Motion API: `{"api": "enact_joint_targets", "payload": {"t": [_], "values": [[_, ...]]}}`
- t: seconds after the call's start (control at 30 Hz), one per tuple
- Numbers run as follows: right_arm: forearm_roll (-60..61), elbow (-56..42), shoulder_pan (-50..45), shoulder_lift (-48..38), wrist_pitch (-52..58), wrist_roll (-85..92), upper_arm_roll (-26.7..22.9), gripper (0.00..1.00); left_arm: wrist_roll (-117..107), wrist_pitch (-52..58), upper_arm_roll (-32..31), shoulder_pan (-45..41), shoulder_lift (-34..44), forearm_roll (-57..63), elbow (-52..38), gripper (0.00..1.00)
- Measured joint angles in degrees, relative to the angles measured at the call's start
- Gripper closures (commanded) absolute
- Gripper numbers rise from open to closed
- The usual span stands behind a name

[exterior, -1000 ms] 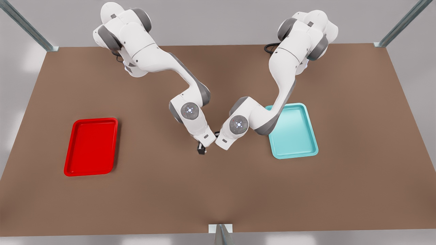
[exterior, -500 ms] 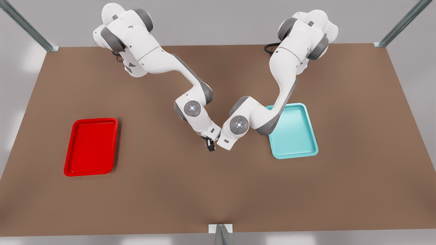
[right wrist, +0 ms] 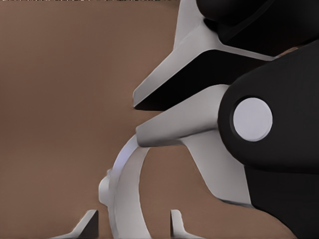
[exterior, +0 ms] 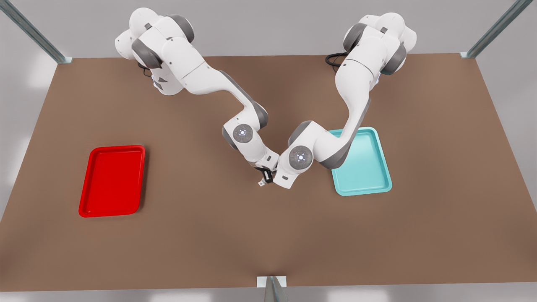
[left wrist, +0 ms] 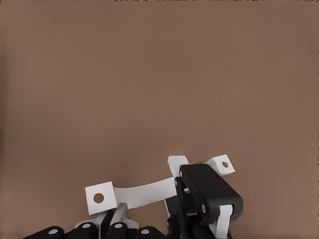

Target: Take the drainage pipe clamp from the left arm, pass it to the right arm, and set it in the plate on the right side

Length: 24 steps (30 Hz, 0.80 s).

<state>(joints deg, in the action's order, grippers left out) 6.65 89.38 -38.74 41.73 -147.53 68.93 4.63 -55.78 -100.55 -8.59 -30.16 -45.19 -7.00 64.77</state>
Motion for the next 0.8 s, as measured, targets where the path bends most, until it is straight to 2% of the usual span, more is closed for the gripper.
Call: {"api": "enact_joint_targets", "payload": {"t": [0.03, 0.13, 0.17, 0.2, 0.33, 0.47, 0.57, 0.67, 0.7, 0.73, 0.77, 0.8], "values": [[0.0, -0.1, 0.0, 0.1, -0.2, 0.2, 0.0, 0.79, -0.1, 0.1, 0.0, 0.0, 0.0, 0.0, -0.1, 0.79], [-0.6, -0.3, 0.1, 0.3, -0.4, 0.9, 0.1, 0.79, -0.3, 0.3, 0.0, 0.1, 0.0, -0.1, -0.2, 0.79], [-0.8, -0.4, 0.2, 0.3, -0.5, 1.1, 0.1, 0.79, -0.4, 0.4, 0.0, 0.1, 0.0, -0.1, -0.2, 0.58], [-0.9, -0.4, 0.2, 0.2, -0.5, 1.3, 0.1, 0.79, -0.4, 0.4, 0.0, 0.1, 0.0, -0.3, -0.3, 0.00], [-1.5, -0.6, 0.1, -0.1, -0.5, 1.9, 0.1, 0.79, -0.2, 1.7, -0.4, 1.1, 0.2, -0.9, -1.8, 0.00], [-4.1, 0.1, 2.3, -0.7, 0.1, 2.5, 0.1, 0.79, 2.3, 8.1, -0.8, 14.3, 2.1, -1.6, -5.9, 0.00], [-5.0, 0.7, 11.2, -4.0, 4.3, 4.6, 0.0, 0.79, 4.8, 12.2, -0.9, 24.5, 2.9, -2.1, -7.8, 0.00], [-5.4, 3.1, 23.0, -9.1, 11.2, 9.1, -0.2, 0.79, 9.8, 17.8, -1.0, 29.2, 5.2, 2.1, -8.2, 0.00], [-5.6, 4.9, 27.3, -11.1, 13.0, 10.9, -0.3, 0.79, 11.8, 20.2, -3.3, 31.3, 6.9, 4.4, -8.2, 0.00], [-5.7, 5.8, 31.7, -12.4, 14.7, 12.9, -0.4, 0.79, 13.6, 22.3, -5.1, 32.6, 8.8, 6.1, -7.6, 0.00], [-5.7, 6.2, 36.7, -13.2, 16.2, 15.1, -0.5, 0.79, 15.4, 22.4, -4.9, 31.8, 15.2, 7.5, 1.0, 0.00], [-5.8, 6.4, 41.4, -13.8, 17.6, 17.5, -0.6, 0.79, 17.0, 21.5, -1.8, 28.0, 21.4, 8.4, 9.3, 0.00]]}}
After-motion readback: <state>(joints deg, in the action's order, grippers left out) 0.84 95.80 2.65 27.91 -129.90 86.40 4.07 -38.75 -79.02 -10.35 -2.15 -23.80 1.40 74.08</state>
